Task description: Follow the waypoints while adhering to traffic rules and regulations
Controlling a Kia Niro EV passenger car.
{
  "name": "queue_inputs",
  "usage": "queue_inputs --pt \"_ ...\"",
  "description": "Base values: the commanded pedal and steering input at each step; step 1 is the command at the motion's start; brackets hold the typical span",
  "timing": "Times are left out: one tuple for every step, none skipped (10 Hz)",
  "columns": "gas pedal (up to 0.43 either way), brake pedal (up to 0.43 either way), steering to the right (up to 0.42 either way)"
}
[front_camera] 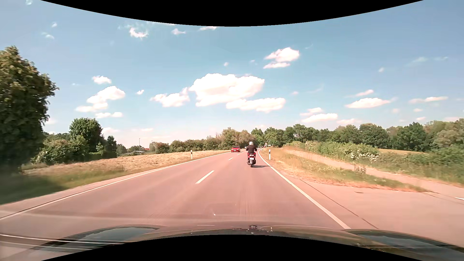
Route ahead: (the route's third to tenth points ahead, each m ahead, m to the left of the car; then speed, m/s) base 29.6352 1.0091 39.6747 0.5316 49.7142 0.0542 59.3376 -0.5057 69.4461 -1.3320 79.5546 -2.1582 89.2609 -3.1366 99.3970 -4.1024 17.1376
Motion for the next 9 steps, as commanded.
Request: queue_inputs --pt "0.197 0.012 0.009" --pt "0.197 0.012 0.008" --pt "0.209 0.012 0.008" --pt "0.209 0.012 0.008" --pt "0.209 0.012 0.008" --pt "0.209 0.012 0.007" --pt "0.220 0.012 0.005" --pt "0.220 0.012 0.003" --pt "0.220 0.012 0.003"
